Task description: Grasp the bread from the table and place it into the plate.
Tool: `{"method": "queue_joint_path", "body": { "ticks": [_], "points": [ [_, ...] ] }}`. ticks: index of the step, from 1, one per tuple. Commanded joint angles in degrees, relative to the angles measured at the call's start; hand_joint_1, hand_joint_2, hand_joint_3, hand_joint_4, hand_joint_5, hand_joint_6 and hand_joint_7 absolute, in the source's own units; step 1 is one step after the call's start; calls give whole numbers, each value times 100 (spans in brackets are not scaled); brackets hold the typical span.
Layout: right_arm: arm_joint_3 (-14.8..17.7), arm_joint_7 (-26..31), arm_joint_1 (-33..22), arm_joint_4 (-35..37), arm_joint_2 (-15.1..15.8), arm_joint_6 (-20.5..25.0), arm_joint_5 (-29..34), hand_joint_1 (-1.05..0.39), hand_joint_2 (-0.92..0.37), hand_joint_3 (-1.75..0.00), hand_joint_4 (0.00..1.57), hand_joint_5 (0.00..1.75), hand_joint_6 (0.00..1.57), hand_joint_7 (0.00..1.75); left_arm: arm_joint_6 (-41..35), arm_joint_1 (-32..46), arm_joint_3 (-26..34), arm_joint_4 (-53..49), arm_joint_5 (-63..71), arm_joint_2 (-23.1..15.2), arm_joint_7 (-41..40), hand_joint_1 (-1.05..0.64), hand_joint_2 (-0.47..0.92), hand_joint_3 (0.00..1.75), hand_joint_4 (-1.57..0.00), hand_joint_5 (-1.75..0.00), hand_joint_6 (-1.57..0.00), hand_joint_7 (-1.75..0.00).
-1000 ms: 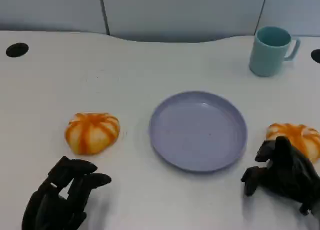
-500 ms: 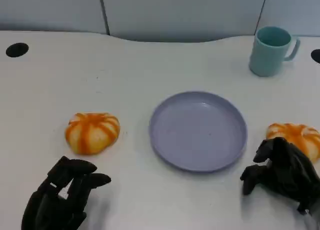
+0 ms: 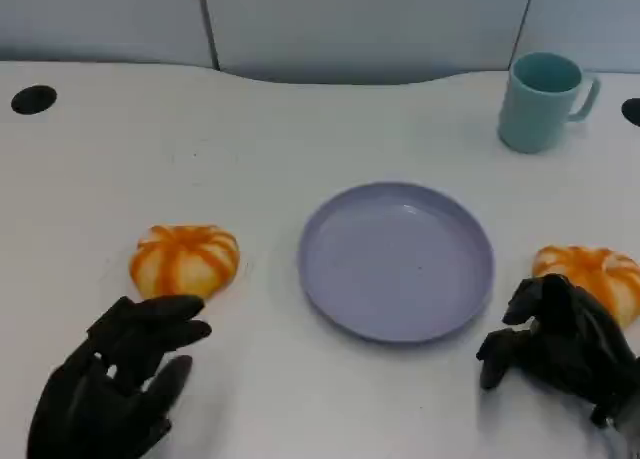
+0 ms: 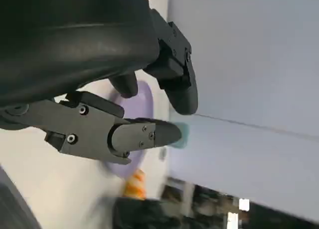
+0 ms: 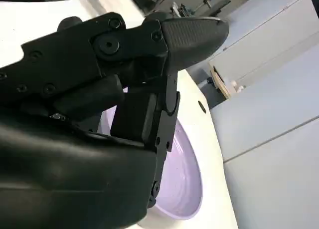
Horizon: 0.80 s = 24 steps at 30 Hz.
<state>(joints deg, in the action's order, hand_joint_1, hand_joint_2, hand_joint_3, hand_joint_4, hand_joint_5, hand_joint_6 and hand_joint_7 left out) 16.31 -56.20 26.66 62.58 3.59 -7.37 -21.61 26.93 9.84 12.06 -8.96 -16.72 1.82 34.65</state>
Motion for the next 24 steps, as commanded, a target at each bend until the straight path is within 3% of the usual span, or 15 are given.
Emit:
{"method": "queue_joint_path", "body": {
  "ticks": [1, 4, 10, 14, 17, 24],
  "points": [
    [30, -41, -65, -16, 12, 16, -21, -55, -92, -23, 157, 62, 157, 39, 835, 151, -38, 584, 1491, -446, -769, -44, 92, 8, -26, -63, -40, -6],
    [-5, -15, -85, -46, -2, -82, 27, -57, -92, -23, 157, 62, 157, 40, 1091, 154, 22, 996, 2732, -682, -1481, -43, 91, 2, -16, -44, -35, -1],
    [-38, 25, -106, -80, -25, -118, 51, -58, -92, -23, 157, 64, 157, 40, 802, 144, -28, 1763, 4363, -1073, -2341, -42, 82, 0, -4, -30, -26, 0],
    [-63, 67, -129, -130, -44, -66, 31, -58, -92, -21, 157, 65, 157, 41, 354, 110, -120, 2277, 5211, -1326, -2618, -20, 74, 1, 0, -17, -17, 0],
    [-75, 88, -149, -153, -59, -80, 23, -57, -92, -22, 157, 64, 157, 40, 100, 43, -260, 2486, 5737, -1496, -2821, -5, 72, 0, -1, -15, -17, 0],
    [-95, 111, -156, -185, -56, -24, 18, -57, -92, -22, 157, 64, 157, 40, -719, -309, -751, 2746, 6971, -1809, -2923, -4, 75, 1, 0, -12, -16, 0]
  ]
}}
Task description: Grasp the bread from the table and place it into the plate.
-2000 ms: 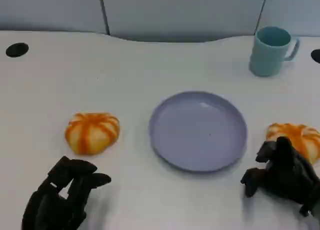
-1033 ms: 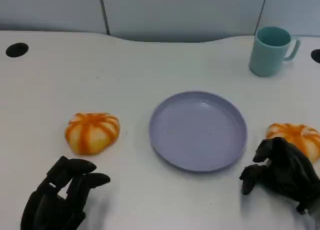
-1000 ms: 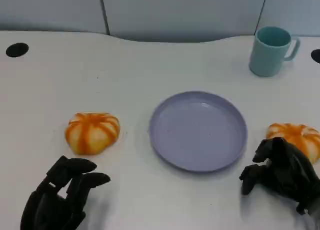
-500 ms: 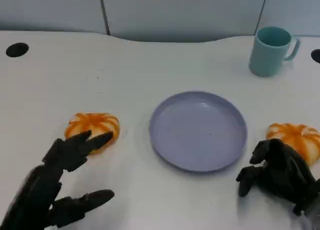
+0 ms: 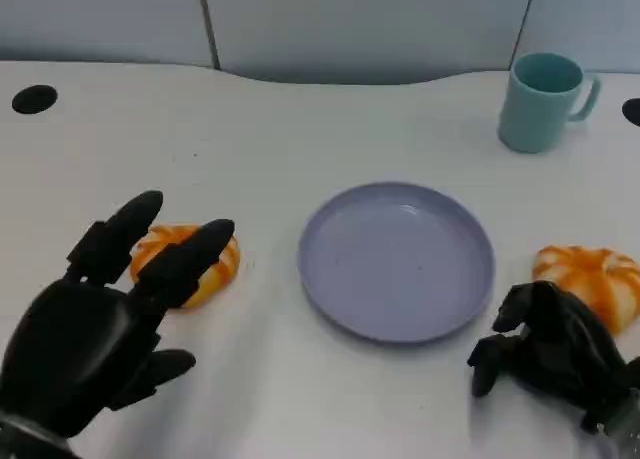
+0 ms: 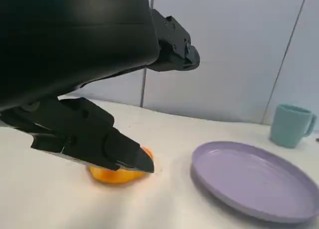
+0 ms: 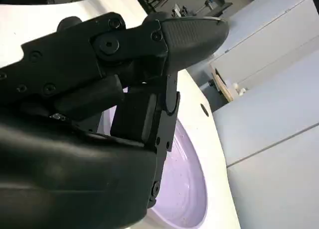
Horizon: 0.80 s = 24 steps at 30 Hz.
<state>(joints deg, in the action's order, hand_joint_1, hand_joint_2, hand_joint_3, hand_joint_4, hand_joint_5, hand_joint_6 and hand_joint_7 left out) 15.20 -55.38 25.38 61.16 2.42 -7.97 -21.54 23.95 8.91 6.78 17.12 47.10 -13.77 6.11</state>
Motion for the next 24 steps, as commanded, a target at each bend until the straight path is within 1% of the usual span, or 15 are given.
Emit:
{"method": "queue_joint_path", "body": {
  "ticks": [1, 3, 5, 9, 11, 18, 24],
  "points": [
    [17, 22, -26, -31, 63, 27, 13, -57, -92, -22, 157, 64, 157, 40, -553, -293, -298, 140, 687, -303, 5, -3, 76, 1, 0, -11, -16, 0],
    [7, 47, -24, -21, 64, 2, 34, -57, -92, -22, 157, 64, 157, 40, -807, -484, -450, 60, 795, -409, 157, -3, 77, 1, 0, -9, -15, 0],
    [12, 52, -25, -13, 55, -7, 30, -58, -92, -21, 157, 64, 157, 41, -999, -683, -593, -94, 835, -524, 245, -1, 82, 3, -1, -9, -16, 0],
    [28, 6, -18, -22, 51, 176, -22, -57, -92, -19, 157, 63, 157, 41, -1196, -1103, -842, -618, 724, -796, 350, 0, 84, 2, -1, -9, -13, 0],
    [32, 14, -43, -51, 30, 111, -20, -56, -92, -19, 157, 63, 157, 40, -1262, -1304, -963, -869, 706, -898, 333, 2, 85, 2, -1, -9, -13, 0],
    [-2, 129, -88, -141, 21, 111, 25, -56, -92, -21, 157, 64, 157, 41, -1553, -2051, -1349, -1758, 248, -1124, 769, 3, 88, 2, 0, -7, -10, 0],
    [-8, 177, -127, -207, -2, 108, 17, -56, -92, -22, 157, 66, 157, 43, -1792, -2473, -1632, -2326, -6, -1266, 1028, -1, 90, 2, 0, -5, -8, 0]
  ]
}}
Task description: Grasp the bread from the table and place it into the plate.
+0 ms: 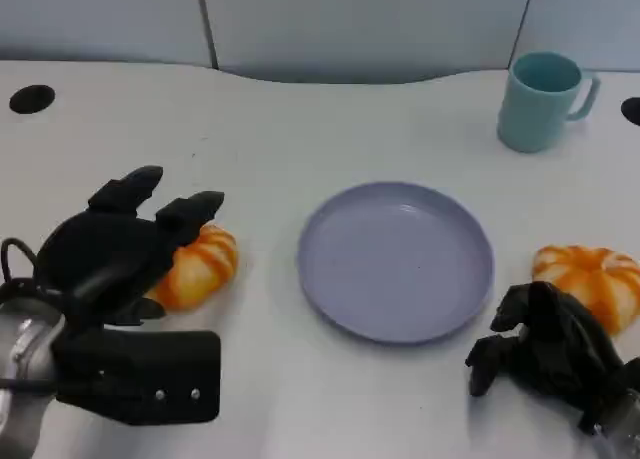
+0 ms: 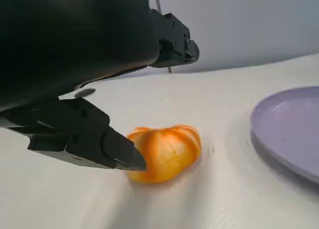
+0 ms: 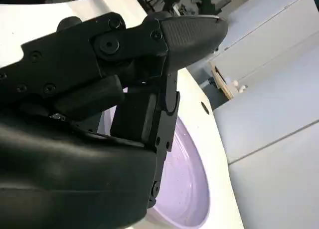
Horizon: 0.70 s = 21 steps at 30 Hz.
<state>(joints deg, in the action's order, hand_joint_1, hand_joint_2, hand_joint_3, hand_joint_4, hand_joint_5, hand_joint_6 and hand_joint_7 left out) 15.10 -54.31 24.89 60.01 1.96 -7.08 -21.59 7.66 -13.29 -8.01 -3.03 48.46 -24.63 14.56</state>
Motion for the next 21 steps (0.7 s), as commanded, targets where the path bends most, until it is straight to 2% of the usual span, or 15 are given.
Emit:
{"method": "queue_joint_path", "body": {
  "ticks": [1, 6, 21],
  "points": [
    [0, 74, -81, -104, 42, 34, 18, -56, -92, -22, 157, 66, 157, 43, -193, -294, -191, -368, -173, -196, 200, -1, 90, 2, 0, -4, -8, 0],
    [-6, 38, -87, -153, 64, 114, 6, -55, -92, -24, 157, 66, 157, 43, -504, -736, -486, -1053, -317, -88, 340, -3, 90, 1, 0, -1, -7, -1],
    [8, 8, -79, -138, 90, 125, 14, -56, -92, -23, 157, 65, 157, 43, -692, -1791, -1245, -3192, -438, 334, -408, -6, 88, 0, 0, -1, -7, -1]
  ]
}}
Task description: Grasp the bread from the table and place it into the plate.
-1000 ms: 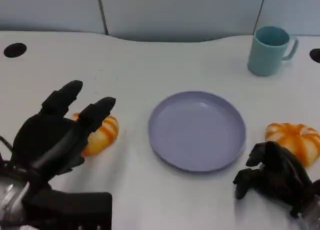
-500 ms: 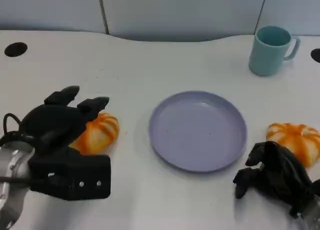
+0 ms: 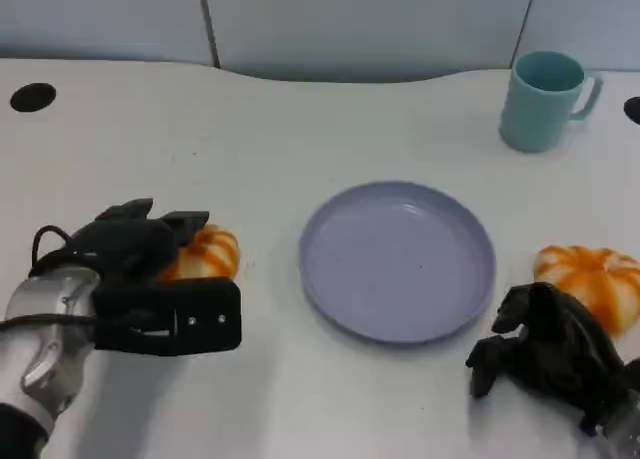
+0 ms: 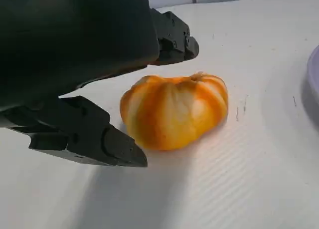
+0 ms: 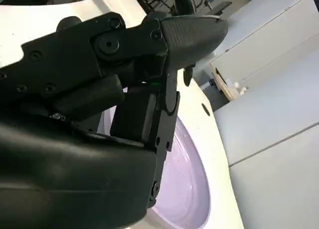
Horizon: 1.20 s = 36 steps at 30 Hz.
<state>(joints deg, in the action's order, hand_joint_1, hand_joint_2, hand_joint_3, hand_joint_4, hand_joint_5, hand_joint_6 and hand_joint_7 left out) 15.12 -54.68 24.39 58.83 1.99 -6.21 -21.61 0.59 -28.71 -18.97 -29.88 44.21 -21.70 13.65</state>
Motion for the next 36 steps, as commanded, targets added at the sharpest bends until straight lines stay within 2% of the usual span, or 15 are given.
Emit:
{"method": "queue_joint_path", "body": {
  "ticks": [1, 11, 14, 18, 19, 20, 22, 24, 25, 26, 27, 28, 30, 31, 36],
  "points": [
    [8, 37, -34, -28, 86, 47, 11, -56, -92, -22, 157, 65, 157, 43, 27, -313, -201, -651, -7, 66, -395, -7, 87, 0, -1, -1, -8, -1],
    [6, 55, -72, -120, 89, 163, -6, -54, -92, -23, 157, 64, 157, 43, 470, -991, -482, -2227, -302, 420, -860, -9, 90, 1, -2, -1, -10, -1],
    [5, 64, -93, -164, 81, 162, -3, -53, -92, -23, 157, 64, 157, 43, 849, -1162, -481, -2863, -486, 436, -965, -7, 92, 2, -7, -4, -13, -3],
    [-3, 94, -130, -212, 69, 103, 10, -54, -92, -24, 157, 65, 157, 44, 1184, -1268, -504, -3476, -622, 466, -1356, -4, 92, 2, -23, -12, -25, -7],
    [-4, 94, -127, -212, 74, 122, 8, -54, -92, -24, 157, 65, 157, 44, 1277, -1273, -504, -3591, -652, 469, -1497, -4, 91, 1, -45, -23, -43, -10],
    [-12, 99, -131, -221, 81, 127, 15, -54, -92, -24, 157, 65, 157, 44, 1362, -1286, -487, -3702, -703, 472, -1606, -4, 91, 1, -52, -27, -50, -10],
    [-12, 77, -139, -230, 89, 130, 10, -54, -92, -24, 157, 65, 157, 44, 1434, -1335, -500, -3888, -743, 484, -1752, -12, 92, 9, -81, -51, -88, -18],
    [-10, 63, -148, -231, 90, 96, 10, -53, -92, -25, 157, 65, 157, 43, 1429, -1377, -586, -4023, -690, 493, -1937, -16, 92, 14, -92, -70, -110, -24],
    [-11, 86, -158, -258, 84, 115, 8, -53, -92, -25, 157, 65, 157, 43, 1410, -1380, -679, -4074, -600, 500, -2164, -17, 92, 15, -88, -106, -114, -42],
    [-12, 106, -166, -282, 79, 134, 6, -54, -92, -25, 157, 66, 157, 44, 1402, -1383, -750, -4115, -541, 506, -2332, -18, 92, 19, -83, -147, -86, -118],
    [-11, 94, -165, -277, 83, 145, 2, -54, -92, -25, 157, 66, 157, 44, 1401, -1377, -804, -4148, -495, 515, -2512, -18, 92, 20, -82, -160, -75, -146],
    [-9, 81, -163, -272, 85, 150, -1, -54, -92, -24, 157, 65, 157, 43, 1405, -1376, -840, -4177, -479, 522, -2625, -17, 92, 28, -82, -169, -68, -163],
    [-14, 77, -164, -269, 91, 131, 9, -54, -92, -24, 157, 65, 157, 43, 1420, -1379, -894, -4222, -478, 529, -2809, -16, 92, 32, -82, -173, -65, -172],
    [-18, 85, -169, -277, 92, 122, 16, -54, -92, -24, 157, 65, 157, 43, 1418, -1386, -921, -4235, -476, 530, -2872, -15, 92, 28, -80, -174, -63, -173],
    [2, -17, -150, -216, 101, 74, -9, -53, -92, -27, 157, 64, 157, 41, 1626, -1362, -841, -4245, -611, 518, -3333, -13, 92, 25, -82, -175, -62, -175]
  ]
}}
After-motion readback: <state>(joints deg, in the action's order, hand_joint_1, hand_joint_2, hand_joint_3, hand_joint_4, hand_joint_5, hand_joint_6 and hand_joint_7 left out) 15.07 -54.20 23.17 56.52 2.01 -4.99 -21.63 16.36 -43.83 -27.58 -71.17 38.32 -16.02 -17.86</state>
